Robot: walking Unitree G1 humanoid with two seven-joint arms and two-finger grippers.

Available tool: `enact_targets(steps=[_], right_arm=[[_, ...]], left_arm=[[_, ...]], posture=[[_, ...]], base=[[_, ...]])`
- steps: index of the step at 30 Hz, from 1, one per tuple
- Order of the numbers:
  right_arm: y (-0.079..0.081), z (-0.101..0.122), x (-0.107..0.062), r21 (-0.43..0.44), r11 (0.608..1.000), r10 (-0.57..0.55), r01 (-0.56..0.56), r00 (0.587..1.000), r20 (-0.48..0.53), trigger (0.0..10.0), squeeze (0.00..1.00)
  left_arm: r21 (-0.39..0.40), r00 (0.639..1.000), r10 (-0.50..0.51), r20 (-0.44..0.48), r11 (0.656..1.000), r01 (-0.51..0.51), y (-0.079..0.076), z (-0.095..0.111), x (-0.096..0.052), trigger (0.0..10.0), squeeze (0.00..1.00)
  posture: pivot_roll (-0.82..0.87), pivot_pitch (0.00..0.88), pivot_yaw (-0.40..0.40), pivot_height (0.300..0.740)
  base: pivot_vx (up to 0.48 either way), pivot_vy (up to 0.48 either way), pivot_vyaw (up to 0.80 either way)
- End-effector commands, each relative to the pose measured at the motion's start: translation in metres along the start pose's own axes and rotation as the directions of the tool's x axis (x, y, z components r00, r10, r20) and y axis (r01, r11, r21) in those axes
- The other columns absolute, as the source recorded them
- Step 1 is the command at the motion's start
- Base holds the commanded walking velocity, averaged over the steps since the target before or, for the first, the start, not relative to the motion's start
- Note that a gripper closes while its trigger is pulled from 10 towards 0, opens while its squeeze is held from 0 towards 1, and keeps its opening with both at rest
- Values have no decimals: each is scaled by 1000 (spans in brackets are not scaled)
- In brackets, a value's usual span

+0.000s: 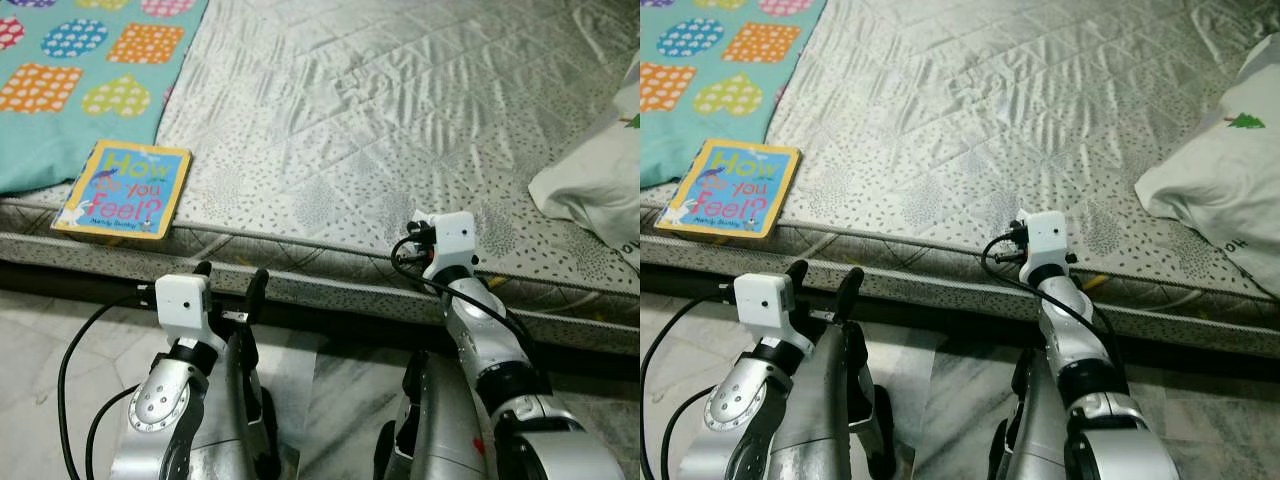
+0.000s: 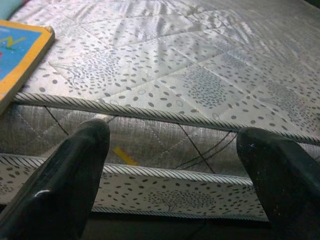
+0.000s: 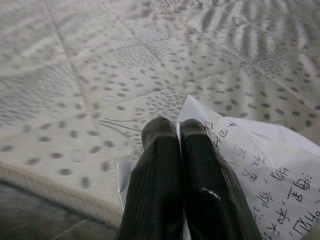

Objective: Clean up the room

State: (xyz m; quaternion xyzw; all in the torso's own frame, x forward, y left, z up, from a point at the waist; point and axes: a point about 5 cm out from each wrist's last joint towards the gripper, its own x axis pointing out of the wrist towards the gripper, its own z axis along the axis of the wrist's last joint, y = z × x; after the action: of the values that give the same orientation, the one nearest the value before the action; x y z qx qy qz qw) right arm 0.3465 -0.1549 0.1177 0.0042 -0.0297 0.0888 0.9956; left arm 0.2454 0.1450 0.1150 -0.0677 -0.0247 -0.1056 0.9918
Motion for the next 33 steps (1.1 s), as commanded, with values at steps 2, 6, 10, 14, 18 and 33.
enact_targets(steps=[2,6,10,14,18,33], right_arm=[[5,6,-14,38,999,-10,8,999,40,10000,0],[11,16,-25,65,998,-29,23,996,83,10000,0],[18,28,-35,117,993,-42,28,991,126,10000,0],[23,39,-34,125,992,-19,1,990,140,10000,0],[24,44,-31,122,993,-10,-7,991,136,10000,0],[33,48,-36,143,990,5,-21,994,108,10000,0]], left_arm=[[2,999,28,-22,1000,-28,2,-7,-3,10000,0],[-10,999,30,-20,1000,-30,2,-7,0,10000,0],[-16,1000,8,-17,1000,-8,-2,-8,7,10000,0],[-17,1000,1,-8,1000,-1,-4,-7,10,10000,0],[-31,1000,23,-14,999,-23,-2,-9,8,10000,0],[-34,1000,5,-24,999,-6,-5,-13,7,10000,0]], posture=[[97,195,-14,528],[84,194,-8,528],[73,192,-3,528],[68,191,-2,548],[68,191,-2,572],[64,202,19,667]], base=[[0,0,0],[0,0,0],[0,0,0],[0,0,0],[0,0,0],[0,0,0]])
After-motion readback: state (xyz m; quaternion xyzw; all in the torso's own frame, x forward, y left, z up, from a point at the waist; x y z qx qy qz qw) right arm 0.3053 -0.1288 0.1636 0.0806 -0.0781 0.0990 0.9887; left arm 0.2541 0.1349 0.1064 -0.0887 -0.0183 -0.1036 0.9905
